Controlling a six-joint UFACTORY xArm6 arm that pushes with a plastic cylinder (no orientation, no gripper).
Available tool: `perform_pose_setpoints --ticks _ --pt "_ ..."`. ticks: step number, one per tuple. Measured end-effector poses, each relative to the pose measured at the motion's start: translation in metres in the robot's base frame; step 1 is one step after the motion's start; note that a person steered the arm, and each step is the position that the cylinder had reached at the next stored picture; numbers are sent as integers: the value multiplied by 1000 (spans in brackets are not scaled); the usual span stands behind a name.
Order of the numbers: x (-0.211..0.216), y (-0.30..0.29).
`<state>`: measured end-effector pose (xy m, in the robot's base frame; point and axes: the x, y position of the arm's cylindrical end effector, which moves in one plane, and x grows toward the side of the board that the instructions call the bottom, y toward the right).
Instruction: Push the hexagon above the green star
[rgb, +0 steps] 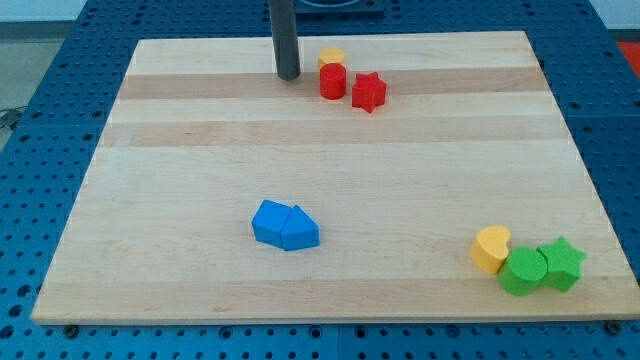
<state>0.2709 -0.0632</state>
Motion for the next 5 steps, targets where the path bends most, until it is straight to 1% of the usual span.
perform_pose_setpoints --ticks 1,3,4,5 --pt "-3 2" --pt "-6 27" --pt "-6 59" --pt "6 105"
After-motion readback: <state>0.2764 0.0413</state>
